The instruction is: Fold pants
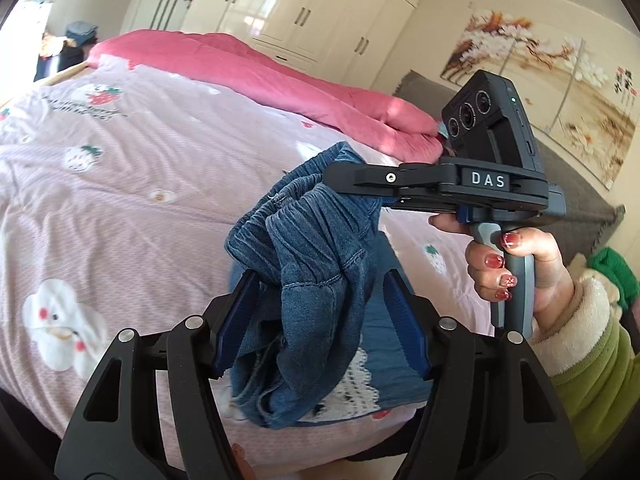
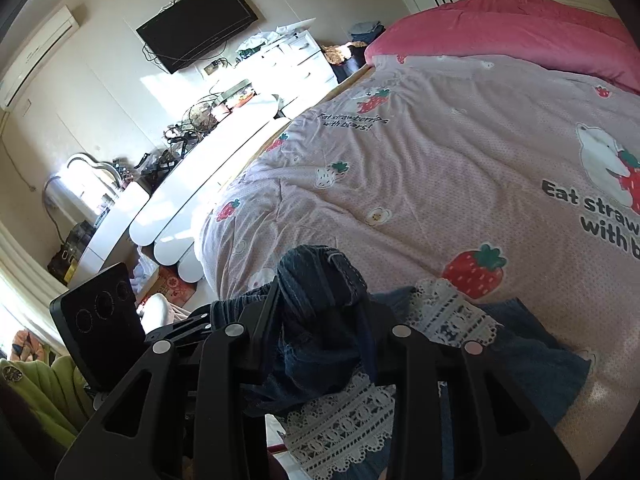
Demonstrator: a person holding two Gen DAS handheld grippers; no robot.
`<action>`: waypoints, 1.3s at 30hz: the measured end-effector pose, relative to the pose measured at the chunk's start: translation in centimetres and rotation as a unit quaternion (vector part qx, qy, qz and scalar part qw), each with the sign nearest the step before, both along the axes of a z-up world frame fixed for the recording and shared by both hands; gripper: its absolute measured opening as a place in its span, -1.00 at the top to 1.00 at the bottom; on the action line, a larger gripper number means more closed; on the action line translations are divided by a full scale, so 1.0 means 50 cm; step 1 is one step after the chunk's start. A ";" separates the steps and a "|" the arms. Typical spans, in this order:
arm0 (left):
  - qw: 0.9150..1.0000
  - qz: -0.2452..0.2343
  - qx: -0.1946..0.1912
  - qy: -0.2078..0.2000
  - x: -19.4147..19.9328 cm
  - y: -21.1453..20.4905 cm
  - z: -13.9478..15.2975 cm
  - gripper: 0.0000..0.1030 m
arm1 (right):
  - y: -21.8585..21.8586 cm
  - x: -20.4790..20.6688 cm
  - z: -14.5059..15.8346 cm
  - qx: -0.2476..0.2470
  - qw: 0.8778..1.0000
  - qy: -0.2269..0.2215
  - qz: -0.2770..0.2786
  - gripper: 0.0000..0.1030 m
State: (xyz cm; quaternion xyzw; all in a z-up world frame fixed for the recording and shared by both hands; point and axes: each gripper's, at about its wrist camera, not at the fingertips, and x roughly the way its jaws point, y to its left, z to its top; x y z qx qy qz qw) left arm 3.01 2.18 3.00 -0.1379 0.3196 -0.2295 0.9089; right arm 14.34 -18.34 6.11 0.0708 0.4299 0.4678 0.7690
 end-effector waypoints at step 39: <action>0.990 -0.123 0.029 0.060 0.019 -0.215 -0.070 -0.10 | -0.253 -0.029 -0.116 0.016 0.990 0.049 -0.130 0.13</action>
